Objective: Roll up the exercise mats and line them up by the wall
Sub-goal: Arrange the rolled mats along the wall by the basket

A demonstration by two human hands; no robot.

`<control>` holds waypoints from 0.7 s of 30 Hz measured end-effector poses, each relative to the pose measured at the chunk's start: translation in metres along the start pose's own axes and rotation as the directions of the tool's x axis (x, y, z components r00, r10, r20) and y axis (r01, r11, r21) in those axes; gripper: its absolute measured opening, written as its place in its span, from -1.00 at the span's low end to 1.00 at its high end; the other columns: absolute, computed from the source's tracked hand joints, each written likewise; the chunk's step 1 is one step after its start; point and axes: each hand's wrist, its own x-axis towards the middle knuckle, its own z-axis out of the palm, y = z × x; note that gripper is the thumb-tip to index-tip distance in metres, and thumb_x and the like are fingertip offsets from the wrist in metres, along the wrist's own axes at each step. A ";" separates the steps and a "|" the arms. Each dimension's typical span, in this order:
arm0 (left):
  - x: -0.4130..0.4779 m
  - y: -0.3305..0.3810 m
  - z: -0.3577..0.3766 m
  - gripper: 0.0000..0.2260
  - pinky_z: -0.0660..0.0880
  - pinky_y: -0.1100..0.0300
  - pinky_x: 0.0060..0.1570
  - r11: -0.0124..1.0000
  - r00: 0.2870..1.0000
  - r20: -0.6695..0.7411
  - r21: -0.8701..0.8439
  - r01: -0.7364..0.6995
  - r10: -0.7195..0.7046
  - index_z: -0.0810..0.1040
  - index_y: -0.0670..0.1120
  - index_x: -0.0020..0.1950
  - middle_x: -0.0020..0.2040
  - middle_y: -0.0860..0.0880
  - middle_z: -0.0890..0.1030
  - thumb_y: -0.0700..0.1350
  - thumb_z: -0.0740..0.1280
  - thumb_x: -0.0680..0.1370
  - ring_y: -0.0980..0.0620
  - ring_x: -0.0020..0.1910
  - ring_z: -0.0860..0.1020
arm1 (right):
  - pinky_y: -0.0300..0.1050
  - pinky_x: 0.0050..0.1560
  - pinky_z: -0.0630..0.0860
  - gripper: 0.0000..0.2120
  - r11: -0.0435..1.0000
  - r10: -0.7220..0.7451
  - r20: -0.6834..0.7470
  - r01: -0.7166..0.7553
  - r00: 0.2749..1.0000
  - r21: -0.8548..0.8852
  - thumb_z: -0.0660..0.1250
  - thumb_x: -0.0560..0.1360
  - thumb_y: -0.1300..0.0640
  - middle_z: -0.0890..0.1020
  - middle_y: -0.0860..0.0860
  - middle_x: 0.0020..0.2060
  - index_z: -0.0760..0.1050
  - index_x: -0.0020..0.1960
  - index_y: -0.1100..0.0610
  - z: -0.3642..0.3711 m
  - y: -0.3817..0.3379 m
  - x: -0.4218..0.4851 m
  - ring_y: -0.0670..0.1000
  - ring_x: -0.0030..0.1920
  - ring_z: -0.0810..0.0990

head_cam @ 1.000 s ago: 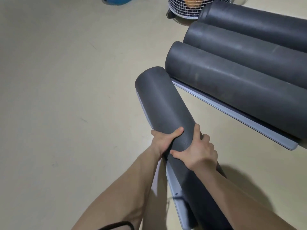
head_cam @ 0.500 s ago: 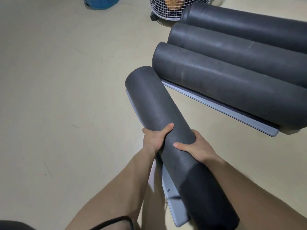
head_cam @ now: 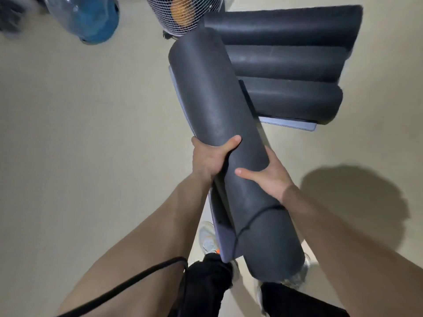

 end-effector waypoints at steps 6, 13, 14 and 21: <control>-0.087 0.135 0.070 -0.01 0.57 0.01 0.25 0.991 0.985 0.123 0.031 -0.127 0.123 0.44 -0.02 0.35 0.19 0.11 0.66 0.40 0.65 0.07 0.04 0.15 0.65 | -0.24 0.15 0.58 -0.19 0.992 -0.060 -0.167 0.078 0.984 0.100 0.72 0.25 -0.02 0.67 -0.26 0.14 0.44 0.40 -0.16 -0.121 -0.088 -0.088 -0.28 0.09 0.65; -0.173 0.273 0.192 -0.12 0.51 0.08 0.26 0.969 0.931 0.284 0.024 -0.246 0.229 0.38 -0.07 0.32 0.19 0.05 0.62 0.29 0.65 0.18 -0.01 0.19 0.60 | -0.28 0.14 0.55 -0.06 0.982 -0.103 -0.359 0.152 0.928 0.111 0.70 0.11 -0.19 0.67 -0.27 0.15 0.45 0.43 -0.14 -0.284 -0.159 -0.146 -0.30 0.10 0.64; -0.182 0.290 0.210 -0.09 0.51 0.06 0.28 0.965 0.922 0.305 0.025 -0.259 0.240 0.37 -0.06 0.32 0.20 0.04 0.61 0.32 0.64 0.15 -0.02 0.20 0.60 | -0.25 0.15 0.56 -0.08 0.981 -0.103 -0.385 0.157 0.917 0.112 0.70 0.10 -0.18 0.68 -0.26 0.14 0.46 0.41 -0.14 -0.306 -0.168 -0.152 -0.29 0.09 0.65; -0.218 0.400 0.362 -0.01 0.54 0.05 0.27 0.937 0.835 0.456 0.009 -0.350 0.307 0.40 -0.06 0.37 0.20 0.07 0.64 0.37 0.65 0.10 0.04 0.16 0.62 | -0.01 0.26 0.60 -0.21 0.974 -0.052 -0.514 0.156 0.856 0.162 0.69 0.11 -0.24 0.68 -0.27 0.13 0.46 0.27 -0.25 -0.471 -0.208 -0.163 -0.18 0.13 0.67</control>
